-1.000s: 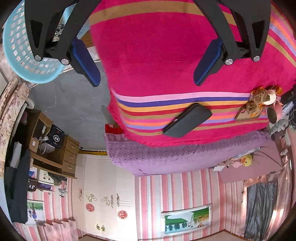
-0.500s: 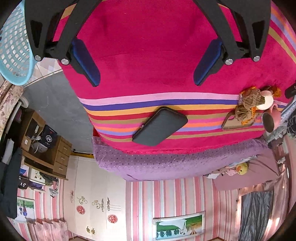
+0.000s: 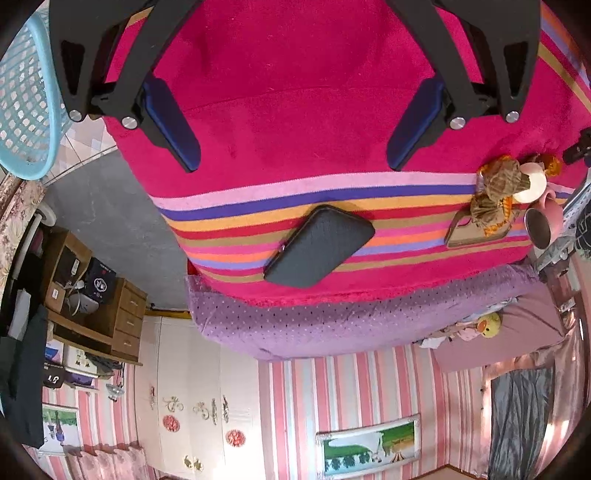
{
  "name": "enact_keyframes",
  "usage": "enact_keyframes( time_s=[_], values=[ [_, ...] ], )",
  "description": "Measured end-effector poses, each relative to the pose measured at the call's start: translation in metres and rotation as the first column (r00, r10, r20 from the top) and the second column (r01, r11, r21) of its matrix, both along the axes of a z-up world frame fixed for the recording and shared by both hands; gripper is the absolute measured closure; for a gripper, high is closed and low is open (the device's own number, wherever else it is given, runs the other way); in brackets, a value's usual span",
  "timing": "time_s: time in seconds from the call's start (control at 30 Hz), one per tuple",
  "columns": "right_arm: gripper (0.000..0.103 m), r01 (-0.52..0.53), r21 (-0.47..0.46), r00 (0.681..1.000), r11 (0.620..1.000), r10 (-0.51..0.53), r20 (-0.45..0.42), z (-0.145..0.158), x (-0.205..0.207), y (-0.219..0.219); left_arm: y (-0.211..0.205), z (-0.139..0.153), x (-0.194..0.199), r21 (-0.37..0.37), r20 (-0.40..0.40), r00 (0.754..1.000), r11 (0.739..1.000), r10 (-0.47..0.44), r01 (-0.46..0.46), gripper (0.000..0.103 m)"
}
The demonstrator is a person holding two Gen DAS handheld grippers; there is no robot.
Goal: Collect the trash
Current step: 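Move both open tools back over the trash on the bed, then grasp the orange peel with the left tool while the right tool grasps the brown crumpled paper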
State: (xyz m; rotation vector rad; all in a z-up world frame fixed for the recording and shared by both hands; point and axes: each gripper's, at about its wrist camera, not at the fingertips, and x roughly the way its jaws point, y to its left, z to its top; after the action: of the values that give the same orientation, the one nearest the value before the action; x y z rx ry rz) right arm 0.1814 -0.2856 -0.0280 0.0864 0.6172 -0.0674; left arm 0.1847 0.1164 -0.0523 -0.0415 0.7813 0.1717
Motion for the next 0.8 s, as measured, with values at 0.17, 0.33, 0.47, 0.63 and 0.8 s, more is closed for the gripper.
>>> enact_keyframes(
  time_s=[0.17,0.33,0.47,0.63,0.8],
  values=[
    [0.004,-0.014,-0.066,0.998,0.998,0.010,-0.058,-0.008,0.008,0.008,0.003,-0.010,0.012,-0.047,-0.028,0.999,0.998,-0.030,0.029,0.006],
    [0.004,-0.035,-0.028,0.998,0.999,0.033,-0.053,-0.006,0.008,0.013,-0.015,-0.014,0.020,-0.039,-0.047,0.993,0.994,-0.104,0.102,0.012],
    [0.004,-0.036,-0.092,0.997,0.995,0.030,-0.070,-0.008,0.007,0.025,-0.025,-0.016,0.019,-0.053,-0.063,0.985,0.986,-0.158,0.155,0.015],
    [0.004,-0.048,-0.120,0.997,0.992,0.041,-0.059,-0.007,0.004,0.035,-0.026,-0.016,0.023,-0.063,-0.066,0.987,0.988,-0.143,0.139,0.029],
    [0.004,-0.062,-0.129,0.998,0.990,0.058,-0.038,-0.004,0.000,0.043,-0.031,-0.017,0.032,-0.048,-0.067,0.987,0.989,-0.146,0.143,0.048]
  ],
)
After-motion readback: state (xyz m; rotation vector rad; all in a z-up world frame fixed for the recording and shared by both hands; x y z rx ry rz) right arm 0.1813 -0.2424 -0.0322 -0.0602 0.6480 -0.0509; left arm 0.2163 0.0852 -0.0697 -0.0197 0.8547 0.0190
